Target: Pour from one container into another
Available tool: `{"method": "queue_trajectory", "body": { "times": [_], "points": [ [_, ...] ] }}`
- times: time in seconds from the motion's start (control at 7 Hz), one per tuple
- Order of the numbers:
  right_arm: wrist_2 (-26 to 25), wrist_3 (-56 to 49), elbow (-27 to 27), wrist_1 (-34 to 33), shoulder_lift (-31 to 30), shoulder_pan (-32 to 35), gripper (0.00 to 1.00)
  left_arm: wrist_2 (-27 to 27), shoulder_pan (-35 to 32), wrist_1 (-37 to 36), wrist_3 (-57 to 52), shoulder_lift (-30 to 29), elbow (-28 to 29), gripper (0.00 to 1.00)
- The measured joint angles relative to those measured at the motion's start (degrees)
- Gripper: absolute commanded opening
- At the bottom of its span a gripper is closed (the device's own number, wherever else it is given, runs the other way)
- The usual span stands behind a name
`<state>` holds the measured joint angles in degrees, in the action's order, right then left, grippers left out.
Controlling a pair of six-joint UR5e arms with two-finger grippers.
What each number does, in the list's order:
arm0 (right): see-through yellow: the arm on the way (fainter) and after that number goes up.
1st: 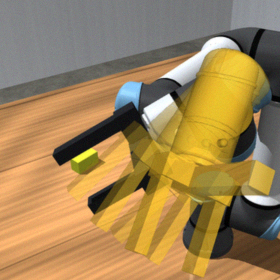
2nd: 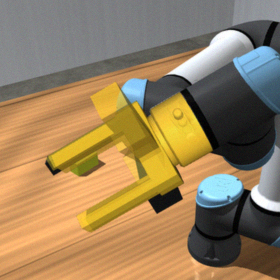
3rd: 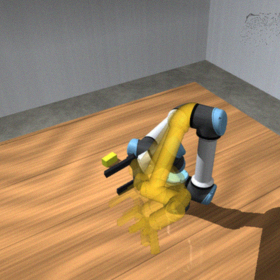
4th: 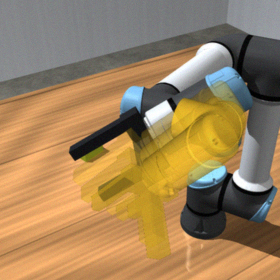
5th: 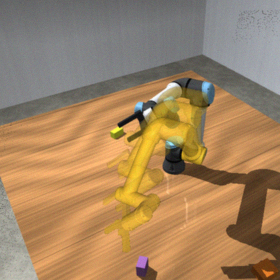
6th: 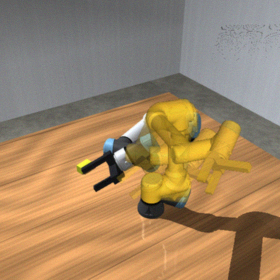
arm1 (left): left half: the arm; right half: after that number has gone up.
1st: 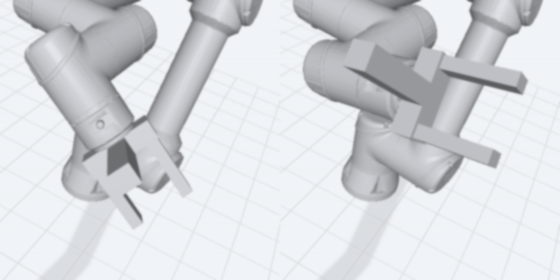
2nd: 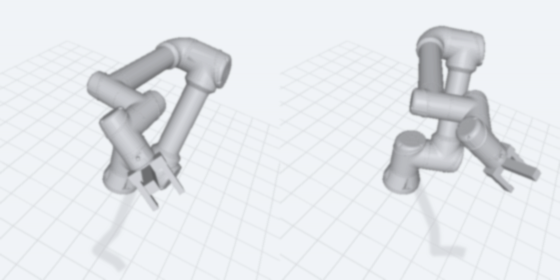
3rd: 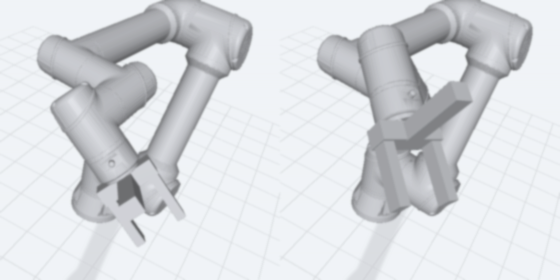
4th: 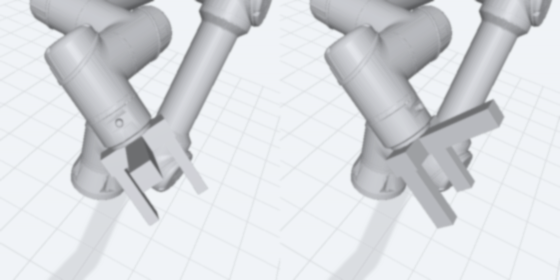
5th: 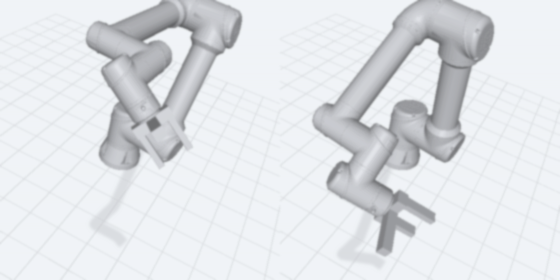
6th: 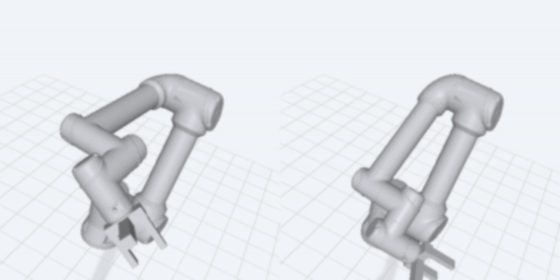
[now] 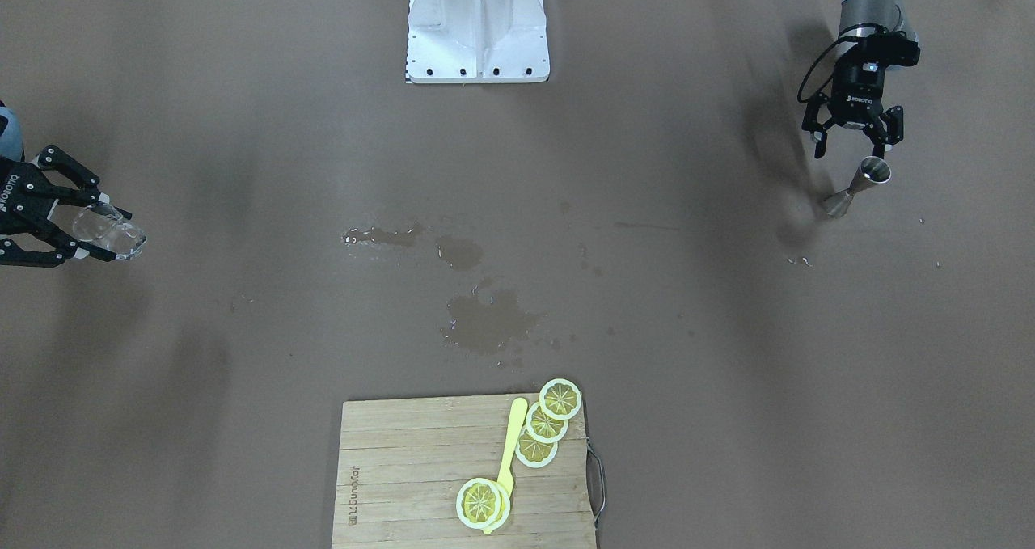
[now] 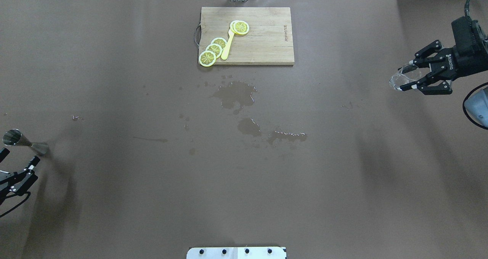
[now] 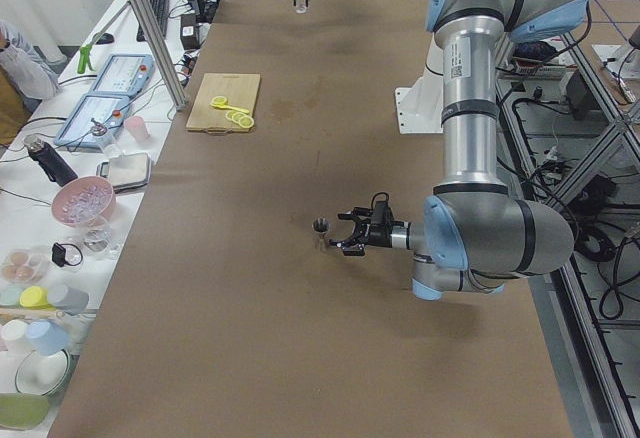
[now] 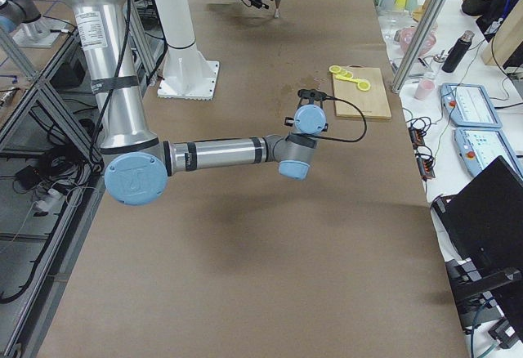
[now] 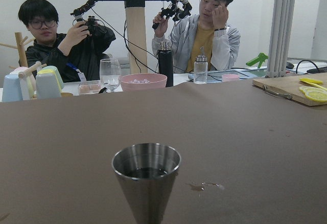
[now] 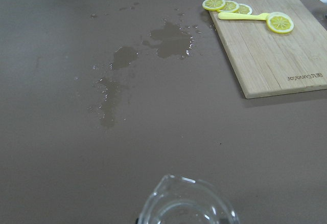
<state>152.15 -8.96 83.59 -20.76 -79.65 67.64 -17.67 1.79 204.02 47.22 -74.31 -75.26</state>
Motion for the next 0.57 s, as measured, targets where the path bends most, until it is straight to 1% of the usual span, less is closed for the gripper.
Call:
{"method": "queue_trajectory", "body": {
  "times": [0.29,0.43,0.57],
  "points": [
    [-0.07,0.00,-0.06,-0.22,-0.03,-0.05,0.00,0.02,-2.93,-3.11,4.16,-2.40,1.90,0.97],
    [-0.09,-0.02,-0.14,-0.24,-0.05,-0.05,0.00,-0.04,-4.29,-6.50,7.84,-2.92,2.52,0.93],
    [-0.10,-0.04,-0.21,-0.25,-0.08,-0.05,0.00,-0.20,-5.71,-9.78,11.16,-3.20,2.81,0.86]
  ]
}}
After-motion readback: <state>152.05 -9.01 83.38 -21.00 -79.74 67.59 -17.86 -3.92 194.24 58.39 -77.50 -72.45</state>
